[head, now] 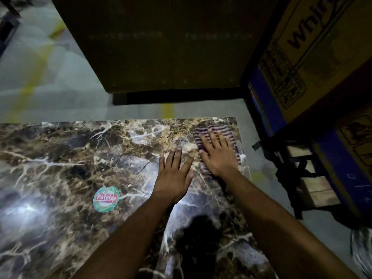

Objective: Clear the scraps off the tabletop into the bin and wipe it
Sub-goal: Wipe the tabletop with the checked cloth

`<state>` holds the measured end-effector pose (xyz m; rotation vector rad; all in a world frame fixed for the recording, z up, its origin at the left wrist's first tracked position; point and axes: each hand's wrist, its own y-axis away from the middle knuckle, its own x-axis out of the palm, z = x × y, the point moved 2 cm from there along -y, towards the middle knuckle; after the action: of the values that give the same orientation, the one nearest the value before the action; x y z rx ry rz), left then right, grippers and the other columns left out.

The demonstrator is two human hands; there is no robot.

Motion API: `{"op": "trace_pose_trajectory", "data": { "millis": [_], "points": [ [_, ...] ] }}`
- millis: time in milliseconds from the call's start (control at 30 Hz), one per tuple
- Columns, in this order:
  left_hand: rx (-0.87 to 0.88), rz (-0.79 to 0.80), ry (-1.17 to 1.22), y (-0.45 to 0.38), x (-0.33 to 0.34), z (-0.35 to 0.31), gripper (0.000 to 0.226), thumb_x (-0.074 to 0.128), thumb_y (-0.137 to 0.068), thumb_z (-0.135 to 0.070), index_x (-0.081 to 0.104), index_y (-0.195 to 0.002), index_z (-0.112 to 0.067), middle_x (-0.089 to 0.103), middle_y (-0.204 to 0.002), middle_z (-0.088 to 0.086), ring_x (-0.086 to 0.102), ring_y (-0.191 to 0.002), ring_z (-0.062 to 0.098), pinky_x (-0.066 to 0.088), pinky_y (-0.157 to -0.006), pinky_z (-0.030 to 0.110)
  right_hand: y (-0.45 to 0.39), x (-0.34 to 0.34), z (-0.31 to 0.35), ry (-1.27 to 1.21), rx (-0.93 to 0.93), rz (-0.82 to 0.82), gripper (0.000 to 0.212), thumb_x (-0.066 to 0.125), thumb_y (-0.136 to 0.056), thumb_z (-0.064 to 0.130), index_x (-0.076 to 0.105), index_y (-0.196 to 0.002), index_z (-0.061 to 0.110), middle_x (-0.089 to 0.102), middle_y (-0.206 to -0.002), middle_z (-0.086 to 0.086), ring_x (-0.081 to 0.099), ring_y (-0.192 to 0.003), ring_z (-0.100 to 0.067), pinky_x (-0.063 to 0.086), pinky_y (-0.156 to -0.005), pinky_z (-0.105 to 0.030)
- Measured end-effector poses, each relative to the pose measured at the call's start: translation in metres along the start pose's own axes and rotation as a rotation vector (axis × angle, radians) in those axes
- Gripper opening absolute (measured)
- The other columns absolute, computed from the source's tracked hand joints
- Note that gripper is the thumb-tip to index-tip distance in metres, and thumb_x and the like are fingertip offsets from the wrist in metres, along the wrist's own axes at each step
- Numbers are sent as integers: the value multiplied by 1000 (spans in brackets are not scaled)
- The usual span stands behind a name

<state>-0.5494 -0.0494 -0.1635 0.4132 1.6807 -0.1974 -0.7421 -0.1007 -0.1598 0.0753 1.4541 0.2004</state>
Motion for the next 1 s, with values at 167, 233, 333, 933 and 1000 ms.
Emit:
{"op": "trace_pose_trajectory", "data": {
  "millis": [167,233,333,933,1000],
  "points": [
    [-45,12,14,31,0,-13,52,36,-103,-44,32,-152,-28,29,-157,15,28,-142,38,21,-116,59,72,10,-33,13,2,41,70,2,-94,67,0,-159,41,-3,-170,4,-3,-157,-25,-1,-126,-46],
    [-31,-13,-3,40,-2,-20,50,43,-100,-39,35,-149,-27,35,-149,12,35,-134,36,23,-114,60,71,8,-44,-19,109,9,70,5,-95,67,6,-161,42,1,-171,3,0,-157,-26,2,-126,-48],
    [-43,-4,5,51,3,-25,55,38,-102,-44,27,-154,-28,28,-157,13,24,-146,37,15,-118,65,67,9,-19,-43,137,-21,68,10,-98,64,6,-161,40,3,-171,1,1,-157,-28,1,-126,-49],
    [-13,32,-14,122,9,-51,49,38,-105,-48,34,-151,-31,32,-153,15,30,-138,40,22,-114,65,202,37,-23,-4,7,-2,63,15,-101,61,7,-160,41,8,-171,0,5,-157,-28,6,-126,-47],
    [21,29,10,134,11,-51,43,39,-106,-44,38,-148,-31,32,-152,13,27,-141,38,22,-114,65,200,33,-32,-37,109,0,65,13,-99,61,9,-161,41,9,-171,-1,6,-157,-30,5,-125,-49]
  ]
}}
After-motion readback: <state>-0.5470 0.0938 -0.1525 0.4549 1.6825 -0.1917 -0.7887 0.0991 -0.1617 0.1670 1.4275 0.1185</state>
